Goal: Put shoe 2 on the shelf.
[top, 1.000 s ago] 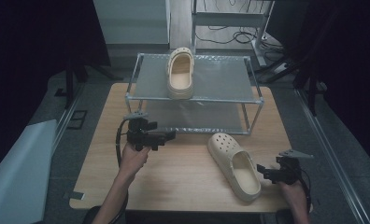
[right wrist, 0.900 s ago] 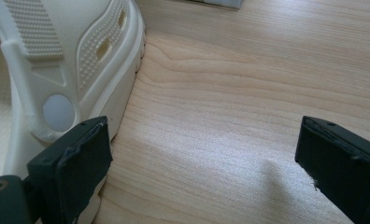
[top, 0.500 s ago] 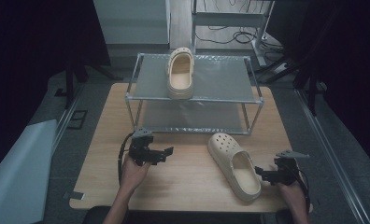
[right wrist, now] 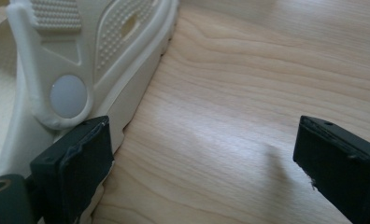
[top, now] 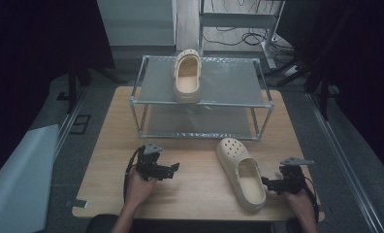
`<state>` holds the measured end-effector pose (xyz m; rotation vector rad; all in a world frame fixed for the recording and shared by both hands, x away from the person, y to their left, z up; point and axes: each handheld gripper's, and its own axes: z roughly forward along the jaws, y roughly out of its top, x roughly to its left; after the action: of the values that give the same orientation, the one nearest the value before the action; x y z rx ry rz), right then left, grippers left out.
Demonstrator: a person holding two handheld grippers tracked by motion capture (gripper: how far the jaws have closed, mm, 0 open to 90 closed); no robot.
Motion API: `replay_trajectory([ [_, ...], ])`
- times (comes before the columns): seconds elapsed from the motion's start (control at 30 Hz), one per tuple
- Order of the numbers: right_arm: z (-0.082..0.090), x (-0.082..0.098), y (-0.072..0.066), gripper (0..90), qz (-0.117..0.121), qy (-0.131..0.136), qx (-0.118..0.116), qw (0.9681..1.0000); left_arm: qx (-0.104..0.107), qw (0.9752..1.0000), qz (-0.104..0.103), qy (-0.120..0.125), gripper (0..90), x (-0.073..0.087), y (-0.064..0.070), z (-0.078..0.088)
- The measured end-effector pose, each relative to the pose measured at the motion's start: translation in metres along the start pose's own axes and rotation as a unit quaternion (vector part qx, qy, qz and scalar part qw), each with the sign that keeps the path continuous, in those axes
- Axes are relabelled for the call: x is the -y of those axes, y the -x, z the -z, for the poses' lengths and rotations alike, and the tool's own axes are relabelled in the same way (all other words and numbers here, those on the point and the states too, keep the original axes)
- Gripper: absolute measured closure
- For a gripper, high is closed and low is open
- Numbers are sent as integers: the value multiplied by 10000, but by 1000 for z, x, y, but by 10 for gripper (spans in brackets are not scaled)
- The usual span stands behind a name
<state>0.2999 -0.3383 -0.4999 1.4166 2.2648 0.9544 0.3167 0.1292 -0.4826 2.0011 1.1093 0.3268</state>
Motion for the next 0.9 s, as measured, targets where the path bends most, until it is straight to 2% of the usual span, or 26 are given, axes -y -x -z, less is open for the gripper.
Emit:
replay_trajectory([
  [0.2,-1,-2,-7,38,145,-75,-60,9998,-90,9998,-109,-146,0,5,3,-6],
  [0.37,2,-2,-5,40,60,-74,-69,9999,-110,9997,-172,-160,0,6,6,-7],
  [0.47,10,-4,-3,40,-198,165,-236,9994,-155,9995,-202,-184,0,6,6,-8],
  [0.57,18,-6,-5,41,-183,288,-258,9991,-151,9995,-202,-170,0,6,6,-8],
  [0.9,34,-14,-20,65,-231,577,-680,9957,-173,9994,-209,-207,0,6,5,-7],
])
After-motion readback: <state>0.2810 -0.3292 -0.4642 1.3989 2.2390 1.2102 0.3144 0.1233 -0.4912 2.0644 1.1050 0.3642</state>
